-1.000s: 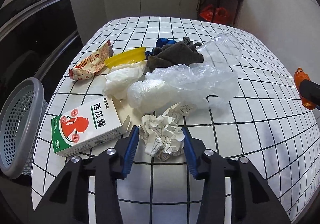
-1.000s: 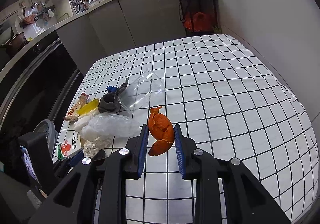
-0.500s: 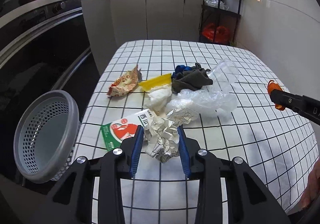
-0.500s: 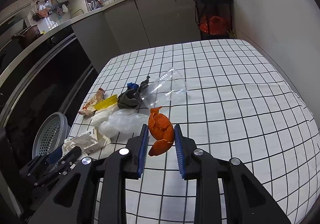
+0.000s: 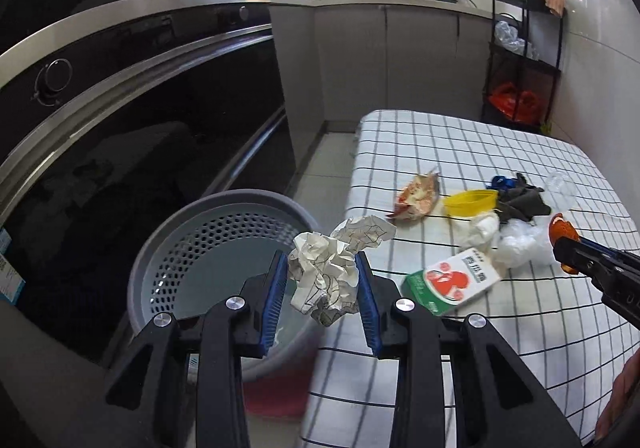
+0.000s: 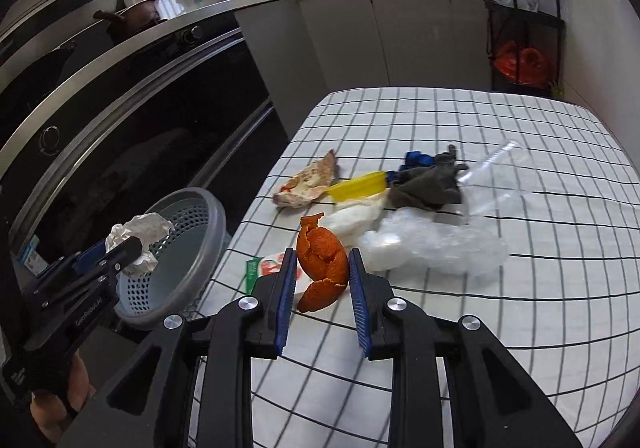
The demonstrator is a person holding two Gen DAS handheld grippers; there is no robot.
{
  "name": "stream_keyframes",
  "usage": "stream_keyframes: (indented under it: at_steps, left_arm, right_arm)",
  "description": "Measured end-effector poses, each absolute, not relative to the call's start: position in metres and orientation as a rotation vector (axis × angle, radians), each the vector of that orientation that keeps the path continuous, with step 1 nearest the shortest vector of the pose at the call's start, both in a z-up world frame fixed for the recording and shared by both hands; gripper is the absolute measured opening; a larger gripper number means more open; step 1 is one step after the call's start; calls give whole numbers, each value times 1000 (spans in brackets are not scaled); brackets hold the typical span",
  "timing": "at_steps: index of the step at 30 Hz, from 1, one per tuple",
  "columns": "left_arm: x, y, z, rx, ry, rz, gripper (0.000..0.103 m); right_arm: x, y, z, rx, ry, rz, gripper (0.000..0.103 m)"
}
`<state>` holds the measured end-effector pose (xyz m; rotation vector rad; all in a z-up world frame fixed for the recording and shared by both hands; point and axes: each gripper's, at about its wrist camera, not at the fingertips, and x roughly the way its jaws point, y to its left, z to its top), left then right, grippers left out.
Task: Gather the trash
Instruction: 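Carry paper and peel over the grey basket and open both grippers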
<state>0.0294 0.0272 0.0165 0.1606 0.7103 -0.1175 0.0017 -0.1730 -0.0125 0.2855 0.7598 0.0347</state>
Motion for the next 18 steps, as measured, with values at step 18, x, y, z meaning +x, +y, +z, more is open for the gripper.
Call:
stream_keyframes:
  at_steps: [18]
  left_arm:
    - [75, 130, -16, 87, 792, 19, 34]
  right_arm:
    - [92, -25, -29, 140, 842, 326, 26]
